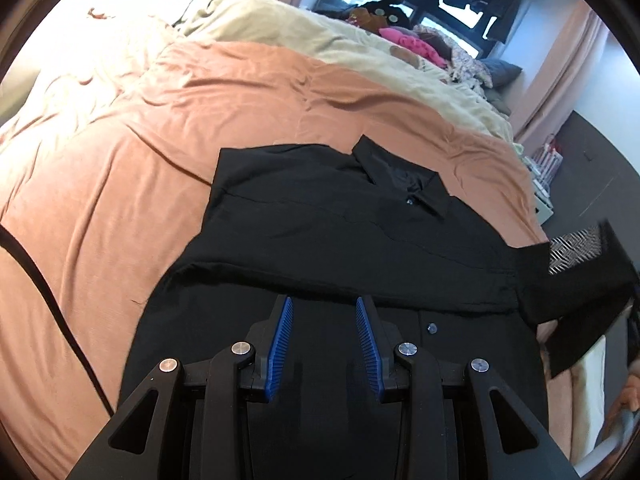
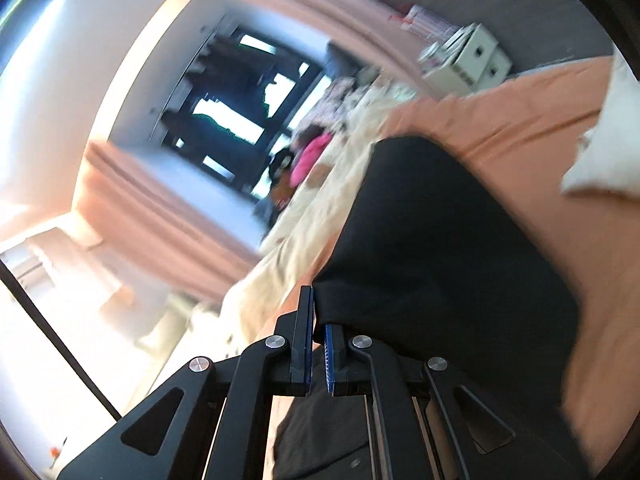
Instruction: Fold large clothes
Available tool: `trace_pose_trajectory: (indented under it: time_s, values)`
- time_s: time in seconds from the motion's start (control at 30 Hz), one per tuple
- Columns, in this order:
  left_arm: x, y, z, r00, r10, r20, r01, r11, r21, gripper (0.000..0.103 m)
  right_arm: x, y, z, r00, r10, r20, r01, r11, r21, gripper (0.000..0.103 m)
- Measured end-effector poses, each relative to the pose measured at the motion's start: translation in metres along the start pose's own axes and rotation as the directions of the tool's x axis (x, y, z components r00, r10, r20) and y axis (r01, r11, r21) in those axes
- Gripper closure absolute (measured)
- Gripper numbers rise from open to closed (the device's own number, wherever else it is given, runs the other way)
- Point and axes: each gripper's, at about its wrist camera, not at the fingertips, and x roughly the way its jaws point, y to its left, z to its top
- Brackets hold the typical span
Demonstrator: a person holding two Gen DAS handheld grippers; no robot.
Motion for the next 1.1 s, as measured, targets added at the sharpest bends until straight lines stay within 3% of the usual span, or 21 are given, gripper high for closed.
trace_pose_trajectory:
  time_s: [0.07,0.17,0.3,0.33,0.5,0.63,0.67,0.7,0.73,0.77,0.8,0.93,1.03,1.1]
  values:
    - [-0.002,0.008,0.001,0.999,-0.035,-0.006,0.035,0.999,-0.007,0.068,0.016,0.013,-0.02,0.998,0.011,-0.058,-0.012,1.0,-0.017,0.101]
    - [-0.001,0.024,0.0,0.999,-0.03,-0.013,0.03,0.999,-0.041,0.068,0.026,0.02,-0.034,0.993,-0.011,-0.12,0.005,0.999,-0.053,0.101]
    - [-0.001,0.04,0.002,0.998,-0.067,-0.015,0.065,0.991,-0.113,0.068,0.052,0.022,-0.059,0.971,-0.041,-0.236,0.03,0.998,-0.05,0.101]
    - [-0.003,0.041,0.003,0.997,-0.072,-0.01,0.07,0.991,-0.117,0.068,0.059,0.02,-0.052,0.966,-0.052,-0.254,0.04,0.998,-0.051,0.101]
    - [-0.009,0.048,0.005,0.996,-0.086,0.002,0.086,0.988,-0.13,0.068,0.102,0.006,-0.063,0.911,-0.166,-0.377,0.148,0.986,-0.076,0.1]
    - [-0.013,0.058,0.006,0.996,-0.093,0.009,0.093,0.983,-0.161,0.068,0.13,-0.013,-0.066,0.858,-0.203,-0.472,0.21,0.977,-0.04,0.097]
    - [-0.013,0.06,0.006,0.995,-0.097,0.012,0.098,0.981,-0.168,0.068,0.137,-0.014,-0.066,0.844,-0.214,-0.492,0.224,0.974,-0.038,0.09]
    - [-0.014,0.06,0.007,0.995,-0.1,0.012,0.1,0.98,-0.169,0.068,0.149,-0.013,-0.056,0.837,-0.209,-0.506,0.224,0.974,-0.032,0.072]
    - [-0.014,0.061,0.007,0.995,-0.1,0.012,0.101,0.98,-0.169,0.068,0.157,-0.015,-0.049,0.837,-0.199,-0.51,0.219,0.976,-0.021,0.058]
    - [-0.015,0.06,0.007,0.995,-0.102,0.011,0.102,0.98,-0.17,0.068,0.154,-0.016,-0.046,0.842,-0.182,-0.507,0.213,0.977,0.002,0.033]
    - [-0.014,0.061,0.007,0.995,-0.102,0.01,0.102,0.98,-0.171,0.068,0.148,-0.018,-0.044,0.849,-0.169,-0.501,0.207,0.978,0.022,0.028]
    - [-0.016,0.061,0.007,0.994,-0.105,0.009,0.105,0.98,-0.17,0.068,0.136,-0.048,-0.034,0.868,-0.143,-0.476,0.23,0.965,0.129,0.028]
    - [-0.016,0.063,0.006,0.995,-0.097,0.008,0.097,0.98,-0.175,0.068,0.097,-0.079,-0.033,0.863,-0.248,-0.441,0.362,0.911,0.197,0.028]
    - [-0.015,0.062,0.006,0.996,-0.094,0.005,0.093,0.979,-0.179,0.068,0.083,-0.094,-0.028,0.876,-0.258,-0.408,0.386,0.882,0.272,0.028]
